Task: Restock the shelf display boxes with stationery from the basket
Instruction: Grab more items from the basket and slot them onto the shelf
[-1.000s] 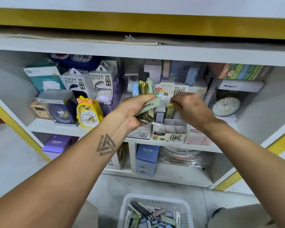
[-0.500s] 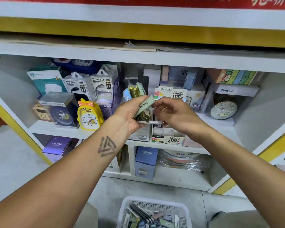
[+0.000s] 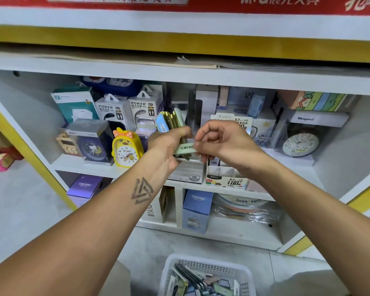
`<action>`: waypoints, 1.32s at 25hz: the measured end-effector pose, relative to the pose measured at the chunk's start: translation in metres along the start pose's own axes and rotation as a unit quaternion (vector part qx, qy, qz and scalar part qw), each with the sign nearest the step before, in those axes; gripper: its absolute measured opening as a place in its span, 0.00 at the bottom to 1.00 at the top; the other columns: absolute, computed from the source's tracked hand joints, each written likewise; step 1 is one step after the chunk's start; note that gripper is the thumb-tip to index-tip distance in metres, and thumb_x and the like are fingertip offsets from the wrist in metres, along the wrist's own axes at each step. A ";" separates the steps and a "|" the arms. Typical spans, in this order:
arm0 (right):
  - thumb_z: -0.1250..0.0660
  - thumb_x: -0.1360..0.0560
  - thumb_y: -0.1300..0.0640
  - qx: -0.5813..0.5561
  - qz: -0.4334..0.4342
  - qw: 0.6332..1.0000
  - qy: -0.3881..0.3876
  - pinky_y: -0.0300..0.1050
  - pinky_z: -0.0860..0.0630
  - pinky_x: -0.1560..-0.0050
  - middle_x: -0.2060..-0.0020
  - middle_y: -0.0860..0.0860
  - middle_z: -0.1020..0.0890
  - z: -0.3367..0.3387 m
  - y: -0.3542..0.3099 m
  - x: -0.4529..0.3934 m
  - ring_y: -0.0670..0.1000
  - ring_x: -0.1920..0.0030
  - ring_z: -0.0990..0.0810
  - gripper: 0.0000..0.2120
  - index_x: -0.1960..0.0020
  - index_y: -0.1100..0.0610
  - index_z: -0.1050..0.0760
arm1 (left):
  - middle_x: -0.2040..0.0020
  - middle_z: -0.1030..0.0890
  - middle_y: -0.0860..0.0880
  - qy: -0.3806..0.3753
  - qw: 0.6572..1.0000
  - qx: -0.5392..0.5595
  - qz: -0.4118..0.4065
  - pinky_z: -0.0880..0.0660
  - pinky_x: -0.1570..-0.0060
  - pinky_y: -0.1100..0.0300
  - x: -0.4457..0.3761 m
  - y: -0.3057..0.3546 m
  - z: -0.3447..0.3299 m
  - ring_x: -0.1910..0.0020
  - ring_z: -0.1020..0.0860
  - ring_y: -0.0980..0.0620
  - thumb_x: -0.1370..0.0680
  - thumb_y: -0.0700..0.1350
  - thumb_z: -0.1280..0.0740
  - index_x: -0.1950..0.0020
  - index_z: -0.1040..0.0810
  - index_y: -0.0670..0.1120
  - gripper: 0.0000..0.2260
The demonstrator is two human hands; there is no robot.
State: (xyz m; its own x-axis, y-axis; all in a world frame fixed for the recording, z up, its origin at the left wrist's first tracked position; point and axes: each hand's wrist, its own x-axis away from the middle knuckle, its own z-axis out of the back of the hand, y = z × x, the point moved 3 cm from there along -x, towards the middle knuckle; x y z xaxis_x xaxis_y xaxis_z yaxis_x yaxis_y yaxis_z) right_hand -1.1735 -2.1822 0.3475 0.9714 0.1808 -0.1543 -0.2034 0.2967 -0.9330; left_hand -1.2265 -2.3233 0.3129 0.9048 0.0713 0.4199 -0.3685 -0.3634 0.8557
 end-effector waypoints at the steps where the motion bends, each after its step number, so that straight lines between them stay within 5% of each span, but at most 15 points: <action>1: 0.28 0.26 0.69 -0.001 -0.004 1.000 -0.005 0.46 0.26 0.65 0.65 0.61 0.16 0.002 0.000 -0.001 0.51 0.70 0.20 0.04 0.53 0.66 0.22 | 0.69 0.28 0.43 -0.008 1.000 0.004 0.014 0.20 0.60 0.48 -0.001 0.003 0.004 0.72 0.27 0.47 0.36 0.31 0.29 0.61 0.25 0.42 0.10; 3: 0.28 0.27 0.69 -0.010 -0.011 1.000 -0.015 0.43 0.28 0.68 0.67 0.60 0.16 0.010 0.002 -0.001 0.51 0.70 0.20 0.04 0.55 0.65 0.22 | 0.67 0.26 0.44 -0.025 0.999 0.008 0.037 0.19 0.58 0.48 -0.002 0.011 0.012 0.70 0.26 0.46 0.34 0.31 0.29 0.56 0.24 0.43 0.11; 6: 0.26 0.29 0.70 -0.051 -0.029 0.998 -0.006 0.43 0.21 0.64 0.65 0.64 0.16 0.017 0.012 -0.005 0.54 0.67 0.16 0.07 0.55 0.69 0.23 | 0.68 0.24 0.45 -0.025 0.999 0.014 0.033 0.23 0.72 0.60 -0.002 0.022 0.024 0.76 0.25 0.50 0.32 0.32 0.30 0.52 0.25 0.42 0.12; 9: 0.26 0.31 0.71 -0.166 -0.091 0.982 -0.011 0.45 0.16 0.58 0.62 0.63 0.16 0.014 0.022 -0.009 0.61 0.59 0.13 0.15 0.46 0.71 0.24 | 0.58 0.22 0.43 -0.022 0.999 0.033 0.029 0.21 0.62 0.56 -0.009 0.029 0.035 0.68 0.23 0.48 0.33 0.31 0.29 0.44 0.24 0.42 0.19; 11: 0.30 0.30 0.75 -0.237 -0.121 0.964 -0.033 0.48 0.16 0.53 0.58 0.62 0.17 0.009 0.026 -0.013 0.66 0.53 0.14 0.21 0.38 0.64 0.25 | 0.59 0.23 0.43 -0.022 0.998 0.044 0.032 0.22 0.59 0.56 -0.011 0.032 0.041 0.68 0.24 0.48 0.34 0.30 0.29 0.45 0.25 0.43 0.20; 14: 0.36 0.26 0.79 -0.244 -0.122 0.960 -0.060 0.50 0.17 0.47 0.50 0.62 0.22 -0.001 0.025 -0.020 0.67 0.49 0.15 0.34 0.32 0.44 0.26 | 0.64 0.25 0.45 -0.020 0.999 0.028 0.033 0.24 0.67 0.59 -0.011 0.033 0.048 0.73 0.26 0.50 0.34 0.30 0.29 0.47 0.26 0.43 0.19; 18: 0.32 0.24 0.72 -0.090 -0.069 0.993 -0.014 0.48 0.16 0.52 0.61 0.55 0.20 -0.011 0.026 -0.030 0.56 0.57 0.14 0.26 0.33 0.50 0.24 | 0.56 0.22 0.43 -0.029 0.999 0.029 0.028 0.20 0.57 0.53 -0.012 0.034 0.057 0.65 0.23 0.47 0.35 0.30 0.29 0.46 0.24 0.43 0.20; 21: 0.25 0.26 0.62 0.187 0.006 0.981 0.054 0.37 0.26 0.55 0.65 0.44 0.22 -0.018 0.029 -0.035 0.40 0.65 0.23 0.13 0.44 0.51 0.17 | 0.63 0.22 0.43 -0.017 0.999 0.025 0.019 0.22 0.70 0.58 -0.010 0.039 0.062 0.73 0.23 0.49 0.35 0.30 0.30 0.49 0.23 0.42 0.16; 24: 0.25 0.26 0.63 0.205 0.023 0.976 0.071 0.37 0.26 0.55 0.63 0.43 0.21 -0.032 0.033 -0.037 0.40 0.65 0.24 0.09 0.48 0.53 0.16 | 0.72 0.24 0.46 0.000 1.000 0.014 0.015 0.26 0.75 0.62 -0.009 0.043 0.069 0.80 0.26 0.51 0.35 0.31 0.29 0.55 0.24 0.43 0.13; 29: 0.32 0.22 0.66 0.217 0.026 0.975 0.023 0.43 0.18 0.56 0.61 0.52 0.17 -0.047 0.047 -0.041 0.49 0.62 0.15 0.10 0.47 0.52 0.19 | 0.62 0.22 0.43 -0.006 0.999 0.031 0.007 0.21 0.64 0.54 -0.012 0.045 0.078 0.68 0.22 0.47 0.36 0.31 0.29 0.51 0.23 0.43 0.16; 33: 0.33 0.22 0.66 0.240 0.037 0.970 0.010 0.55 0.16 0.58 0.63 0.51 0.16 -0.054 0.057 -0.044 0.48 0.62 0.15 0.15 0.54 0.45 0.27 | 0.65 0.23 0.43 -0.004 1.000 0.025 0.001 0.21 0.65 0.54 -0.013 0.045 0.080 0.72 0.23 0.48 0.36 0.30 0.29 0.52 0.22 0.43 0.15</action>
State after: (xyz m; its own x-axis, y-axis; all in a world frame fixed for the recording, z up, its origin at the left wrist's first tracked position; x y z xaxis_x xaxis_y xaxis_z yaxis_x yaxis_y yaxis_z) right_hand -1.2212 -2.2240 0.2837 0.9532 0.2008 -0.2261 -0.3015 0.6875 -0.6606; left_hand -1.2377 -2.4146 0.3222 0.9058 0.0631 0.4190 -0.3595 -0.4092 0.8387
